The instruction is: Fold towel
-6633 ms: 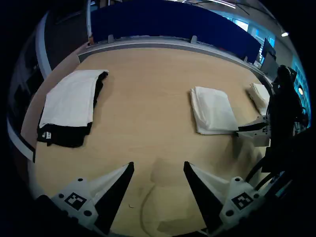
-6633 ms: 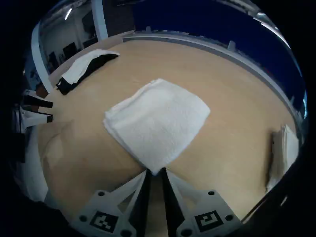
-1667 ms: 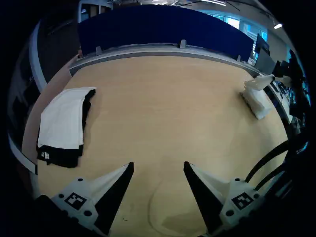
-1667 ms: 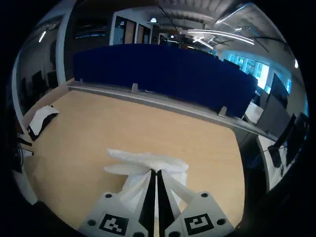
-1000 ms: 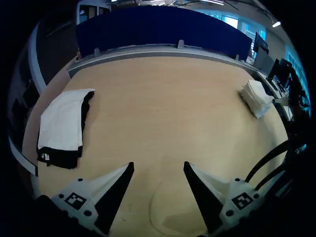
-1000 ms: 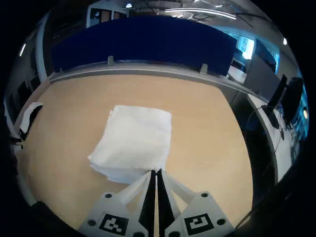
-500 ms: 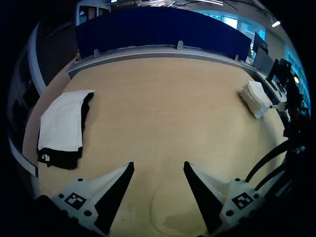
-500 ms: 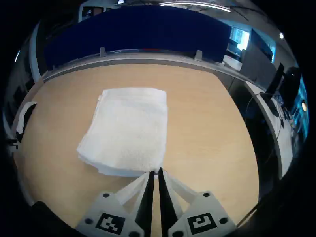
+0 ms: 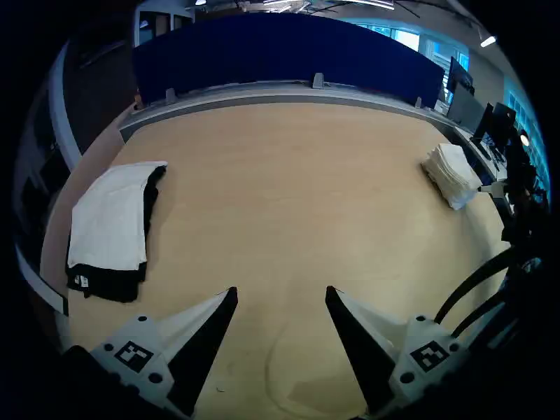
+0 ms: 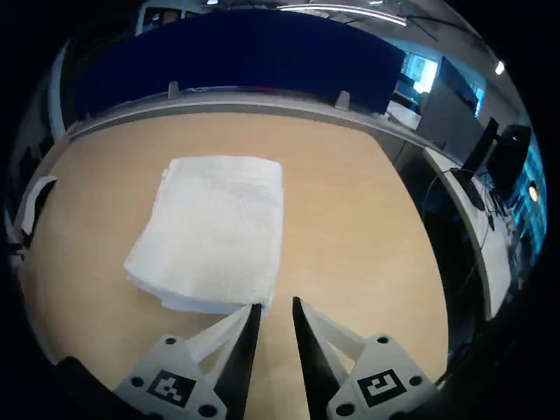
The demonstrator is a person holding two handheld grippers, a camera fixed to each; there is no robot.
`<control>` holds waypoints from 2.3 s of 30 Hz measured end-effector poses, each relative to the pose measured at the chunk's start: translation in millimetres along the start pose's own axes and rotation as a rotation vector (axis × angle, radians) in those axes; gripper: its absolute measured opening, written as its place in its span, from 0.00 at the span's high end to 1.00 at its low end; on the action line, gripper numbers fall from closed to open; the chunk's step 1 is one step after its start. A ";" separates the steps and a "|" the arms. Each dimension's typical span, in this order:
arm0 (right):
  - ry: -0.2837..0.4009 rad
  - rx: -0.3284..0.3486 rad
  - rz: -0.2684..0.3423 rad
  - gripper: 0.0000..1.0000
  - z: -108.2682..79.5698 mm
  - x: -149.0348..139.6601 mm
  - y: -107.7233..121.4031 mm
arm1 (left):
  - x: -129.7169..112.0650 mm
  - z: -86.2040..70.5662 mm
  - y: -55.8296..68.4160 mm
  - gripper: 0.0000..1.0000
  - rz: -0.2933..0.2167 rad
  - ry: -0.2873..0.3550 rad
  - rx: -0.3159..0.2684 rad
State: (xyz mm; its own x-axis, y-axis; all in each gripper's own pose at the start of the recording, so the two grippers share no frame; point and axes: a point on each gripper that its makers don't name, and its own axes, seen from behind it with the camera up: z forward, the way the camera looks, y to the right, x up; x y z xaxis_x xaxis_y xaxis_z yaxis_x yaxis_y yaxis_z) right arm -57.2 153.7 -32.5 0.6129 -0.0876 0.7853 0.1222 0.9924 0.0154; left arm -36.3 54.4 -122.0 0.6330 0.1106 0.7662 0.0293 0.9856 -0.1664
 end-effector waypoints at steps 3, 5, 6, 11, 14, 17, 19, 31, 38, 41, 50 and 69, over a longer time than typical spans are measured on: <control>0.000 -0.012 0.002 0.50 -1.1 -0.9 2.3 | -0.1 0.3 -0.8 0.07 -0.001 0.000 0.001; 0.005 -0.021 0.002 0.41 -3.6 -0.8 4.1 | 0.3 0.0 -1.5 0.07 -0.001 0.001 0.002; 0.007 -0.025 0.002 0.36 -4.7 -0.7 5.0 | 0.5 0.0 -1.8 0.07 -0.001 0.001 0.002; 0.022 -0.037 0.008 0.29 -11.5 1.0 8.2 | 2.5 0.1 -2.9 0.07 -0.001 0.002 0.003; 0.036 -0.041 0.014 0.28 -16.3 4.1 9.0 | 3.6 0.5 -3.3 0.07 -0.001 0.003 0.002; 0.052 -0.039 0.016 0.28 -21.9 8.8 8.0 | 4.4 0.9 -2.7 0.07 -0.001 0.003 0.001; 0.065 -0.037 0.016 0.28 -26.4 14.1 6.8 | 4.8 1.1 -2.4 0.07 0.000 0.004 0.001; 0.151 0.030 0.011 0.22 -30.7 56.7 -26.3 | 7.7 -1.0 -1.0 0.07 0.001 0.008 0.001; 0.165 0.063 -0.003 0.03 -19.4 67.8 -49.1 | 5.4 -2.0 -4.4 0.07 -0.008 0.009 0.005; 0.168 0.073 -0.003 0.01 -15.7 71.4 -55.1 | 4.8 -2.0 -6.1 0.07 -0.009 0.008 0.009; 0.158 0.089 -0.007 0.00 -7.0 69.9 -64.7 | 5.9 -1.4 -9.6 0.07 -0.015 0.008 0.011; 0.079 0.123 0.005 0.00 18.7 27.8 -82.1 | 5.4 2.3 -11.1 0.07 -0.010 0.006 0.015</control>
State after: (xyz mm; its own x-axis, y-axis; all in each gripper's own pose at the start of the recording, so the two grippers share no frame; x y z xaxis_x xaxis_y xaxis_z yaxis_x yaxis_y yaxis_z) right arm -64.8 71.4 -0.3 0.6735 -0.0848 0.7343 0.0259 0.9955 0.0913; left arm -35.0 44.3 -114.6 0.6371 0.1001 0.7642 0.0238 0.9885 -0.1494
